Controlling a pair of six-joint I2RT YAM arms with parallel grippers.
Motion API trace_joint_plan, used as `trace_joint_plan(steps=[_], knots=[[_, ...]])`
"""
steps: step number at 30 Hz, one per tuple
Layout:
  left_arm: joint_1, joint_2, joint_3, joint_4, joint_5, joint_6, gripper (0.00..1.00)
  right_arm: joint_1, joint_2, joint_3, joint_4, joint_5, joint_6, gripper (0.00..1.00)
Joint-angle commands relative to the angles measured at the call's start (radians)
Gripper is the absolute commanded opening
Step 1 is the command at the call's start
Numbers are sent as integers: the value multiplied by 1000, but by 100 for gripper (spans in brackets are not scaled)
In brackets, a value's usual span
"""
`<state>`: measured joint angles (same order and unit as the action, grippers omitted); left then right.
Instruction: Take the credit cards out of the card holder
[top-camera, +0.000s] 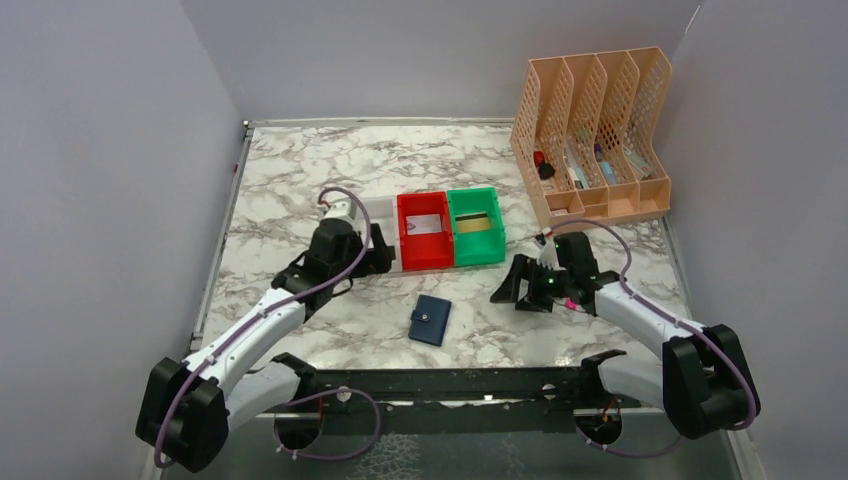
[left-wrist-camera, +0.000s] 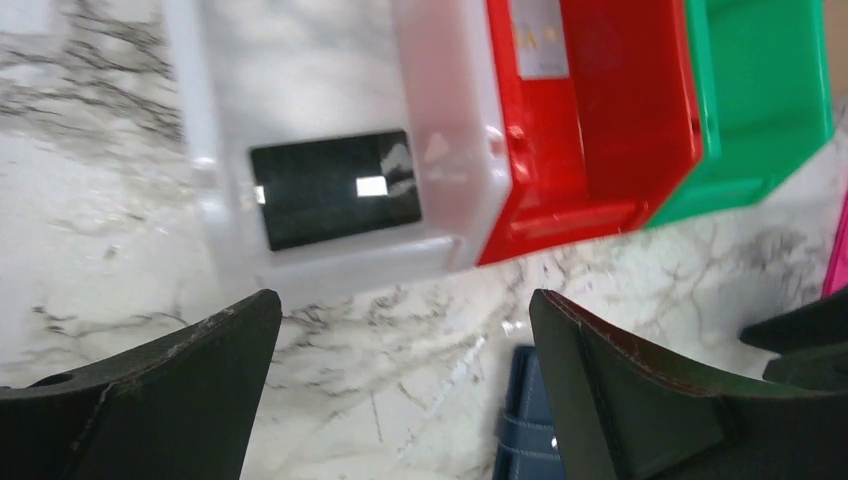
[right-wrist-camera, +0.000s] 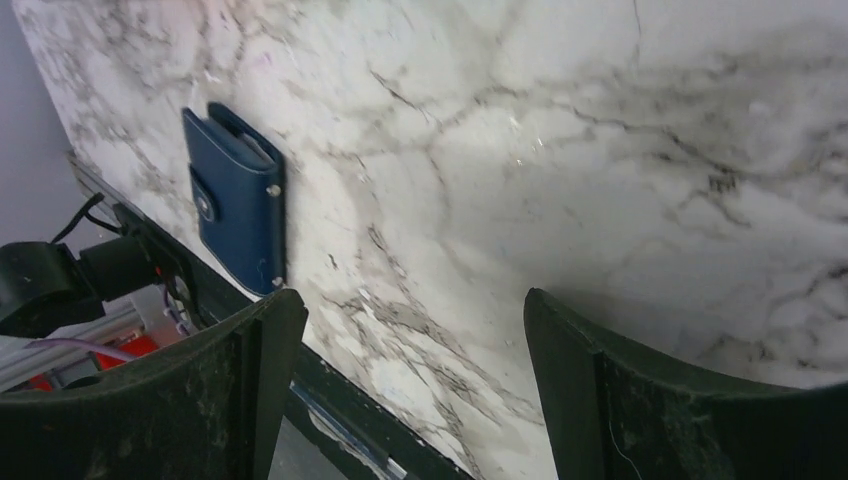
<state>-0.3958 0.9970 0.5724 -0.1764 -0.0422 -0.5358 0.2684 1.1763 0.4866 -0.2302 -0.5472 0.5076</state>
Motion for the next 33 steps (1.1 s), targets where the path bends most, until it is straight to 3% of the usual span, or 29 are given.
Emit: trace_joint_plan(steps=[1, 9, 14, 20, 28, 33], knots=[[-180, 26, 41, -87, -148, -18, 99, 8, -90, -76, 61, -29, 61, 85], [-271, 2, 12, -112, -194, -69, 95, 51, -113, -121, 182, -115, 117, 82], [-317, 36, 5, -114, -147, -58, 89, 185, -15, -84, 226, -17, 161, 79], [-337, -8, 13, -176, -315, -121, 94, 254, -1, -95, 303, 58, 235, 76], [-315, 39, 157, -253, -577, -72, 99, 256, -82, -29, 148, 258, 194, 78], [-177, 146, 211, -228, -491, -25, 99, 256, -110, 56, 13, 454, 186, 84]])
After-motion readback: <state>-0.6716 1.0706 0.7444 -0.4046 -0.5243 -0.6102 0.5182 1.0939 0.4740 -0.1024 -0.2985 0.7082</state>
